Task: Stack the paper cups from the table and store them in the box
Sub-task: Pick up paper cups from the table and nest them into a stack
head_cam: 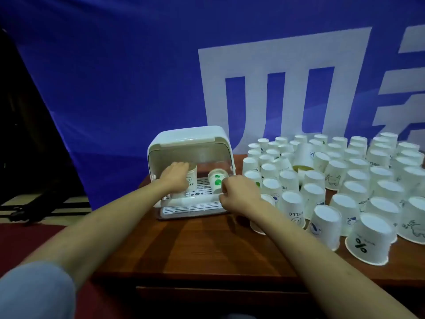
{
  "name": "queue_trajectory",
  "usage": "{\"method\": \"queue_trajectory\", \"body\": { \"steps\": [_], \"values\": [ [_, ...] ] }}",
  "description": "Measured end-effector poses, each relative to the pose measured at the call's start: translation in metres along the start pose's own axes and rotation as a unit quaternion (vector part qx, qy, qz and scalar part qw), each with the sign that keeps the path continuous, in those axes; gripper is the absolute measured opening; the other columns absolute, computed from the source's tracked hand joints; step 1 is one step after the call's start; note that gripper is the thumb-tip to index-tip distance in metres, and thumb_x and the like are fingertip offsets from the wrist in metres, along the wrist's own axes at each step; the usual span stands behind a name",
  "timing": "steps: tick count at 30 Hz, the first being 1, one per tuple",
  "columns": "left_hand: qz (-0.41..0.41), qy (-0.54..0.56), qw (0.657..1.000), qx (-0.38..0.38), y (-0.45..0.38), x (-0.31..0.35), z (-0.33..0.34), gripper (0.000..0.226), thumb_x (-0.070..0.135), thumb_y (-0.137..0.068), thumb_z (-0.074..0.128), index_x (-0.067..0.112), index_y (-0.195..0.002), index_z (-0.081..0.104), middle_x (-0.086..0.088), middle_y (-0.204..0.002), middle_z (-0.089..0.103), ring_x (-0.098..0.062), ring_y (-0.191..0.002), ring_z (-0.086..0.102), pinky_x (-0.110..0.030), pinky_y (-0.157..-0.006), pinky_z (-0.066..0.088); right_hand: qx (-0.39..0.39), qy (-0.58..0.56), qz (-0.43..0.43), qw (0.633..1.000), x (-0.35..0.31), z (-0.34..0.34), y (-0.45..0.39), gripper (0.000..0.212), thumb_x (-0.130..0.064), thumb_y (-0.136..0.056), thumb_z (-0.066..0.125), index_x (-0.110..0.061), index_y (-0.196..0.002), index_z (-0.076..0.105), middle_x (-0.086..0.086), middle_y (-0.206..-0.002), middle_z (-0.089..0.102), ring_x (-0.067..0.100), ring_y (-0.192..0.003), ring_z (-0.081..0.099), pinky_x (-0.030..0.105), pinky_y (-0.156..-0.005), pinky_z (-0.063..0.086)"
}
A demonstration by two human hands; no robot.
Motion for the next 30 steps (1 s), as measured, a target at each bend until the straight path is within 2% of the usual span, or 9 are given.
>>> {"method": "queue_trajectory", "body": {
  "steps": [5, 9, 13, 16, 19, 21, 24, 27, 30],
  "values": [
    [0.029, -0.062, 0.997, 0.049, -0.004, 0.006, -0.003, 0.034, 0.017, -0.099, 0.064, 0.016, -0.133, 0.064, -0.012, -0.119, 0.074, -0.033, -0.110, 0.068, -0.044, -0.094, 0.054, 0.020, 0.000, 0.011, 1.000, 0.005, 0.002, -0.019, 0.022, -0.030, -0.090, 0.061, -0.011, -0.099, 0.068, 0.009, -0.100, 0.067, 0.033, -0.095, 0.065, 0.032, -0.066, 0.043],
    [-0.011, 0.165, 0.978, 0.126, 0.010, -0.002, -0.039, 0.021, 0.021, -0.095, 0.070, 0.013, -0.114, 0.071, -0.008, -0.108, 0.075, -0.031, -0.103, 0.067, -0.049, -0.093, 0.054, 0.078, -0.045, 0.016, 0.996, 0.009, -0.004, -0.031, 0.040, -0.039, -0.086, 0.069, -0.014, -0.116, 0.060, 0.008, -0.114, 0.067, 0.032, -0.107, 0.061, 0.037, -0.078, 0.048],
    [0.085, 0.376, 0.922, 0.024, 0.039, 0.021, -0.064, 0.028, 0.033, -0.082, 0.078, 0.014, -0.102, 0.075, -0.004, -0.093, 0.077, -0.029, -0.089, 0.071, -0.049, -0.081, 0.058, 0.079, -0.135, 0.037, 0.987, -0.006, 0.002, -0.039, 0.088, -0.064, -0.066, 0.082, -0.015, -0.131, 0.047, 0.008, -0.122, 0.065, 0.034, -0.114, 0.059, 0.040, -0.082, 0.048],
    [0.147, 0.438, 0.884, -0.064, 0.053, 0.035, -0.066, 0.019, 0.026, -0.092, 0.075, 0.015, -0.107, 0.076, 0.000, -0.098, 0.078, -0.013, -0.090, 0.071, -0.030, -0.080, 0.057, 0.068, -0.193, 0.052, 0.977, -0.018, 0.012, -0.034, 0.082, -0.059, -0.068, 0.082, -0.018, -0.129, 0.045, 0.005, -0.118, 0.067, 0.032, -0.107, 0.064, 0.036, -0.073, 0.045],
    [0.023, 0.553, 0.831, -0.062, 0.033, 0.005, -0.049, 0.027, 0.023, -0.103, 0.053, 0.012, -0.122, 0.069, -0.004, -0.117, 0.074, -0.019, -0.114, 0.069, -0.036, -0.097, 0.055, 0.094, -0.235, 0.090, 0.963, -0.014, 0.010, -0.013, 0.069, -0.055, -0.072, 0.079, -0.022, -0.123, 0.048, 0.004, -0.114, 0.068, 0.033, -0.105, 0.065, 0.037, -0.075, 0.048],
    [-0.088, 0.462, 0.882, -0.023, 0.016, -0.030, -0.029, 0.024, 0.019, -0.107, 0.043, 0.012, -0.118, 0.063, -0.008, -0.122, 0.070, -0.031, -0.122, 0.064, -0.045, -0.103, 0.049, 0.106, -0.281, 0.101, 0.949, -0.011, 0.014, 0.008, 0.067, -0.058, -0.071, 0.078, -0.024, -0.121, 0.048, 0.002, -0.111, 0.067, 0.031, -0.102, 0.064, 0.038, -0.076, 0.052],
    [-0.105, 0.134, 0.985, -0.032, 0.005, -0.050, -0.005, 0.024, 0.027, -0.110, 0.041, 0.010, -0.116, 0.056, -0.016, -0.120, 0.067, -0.033, -0.106, 0.063, -0.050, -0.093, 0.053, 0.096, -0.348, 0.094, 0.928, -0.018, 0.029, 0.042, 0.077, -0.066, -0.064, 0.076, -0.030, -0.126, 0.046, -0.007, -0.114, 0.066, 0.020, -0.106, 0.064, 0.039, -0.084, 0.055],
    [-0.096, -0.008, 0.992, -0.078, 0.008, -0.041, 0.014, 0.033, 0.026, -0.106, 0.051, 0.011, -0.135, 0.052, -0.015, -0.126, 0.065, -0.034, -0.115, 0.061, -0.048, -0.095, 0.055, 0.085, -0.408, 0.086, 0.905, -0.021, 0.051, 0.070, 0.089, -0.068, -0.064, 0.075, -0.034, -0.138, 0.040, -0.016, -0.130, 0.060, 0.007, -0.118, 0.057, 0.031, -0.096, 0.049],
    [-0.113, -0.004, 0.992, -0.057, 0.006, -0.034, 0.007, 0.039, 0.033, -0.102, 0.060, 0.012, -0.134, 0.052, -0.013, -0.124, 0.067, -0.033, -0.113, 0.062, -0.046, -0.096, 0.056, 0.079, -0.442, 0.087, 0.889, -0.016, 0.070, 0.091, 0.084, -0.056, -0.071, 0.072, -0.039, -0.142, 0.032, -0.016, -0.129, 0.057, 0.004, -0.117, 0.055, 0.027, -0.094, 0.046]
  ]
}}
Point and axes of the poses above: each hand's wrist, its own y-axis away from the middle knuckle, its own z-axis out of the palm, x = y × z, the point moved 8 cm from there along -y, towards the middle knuckle
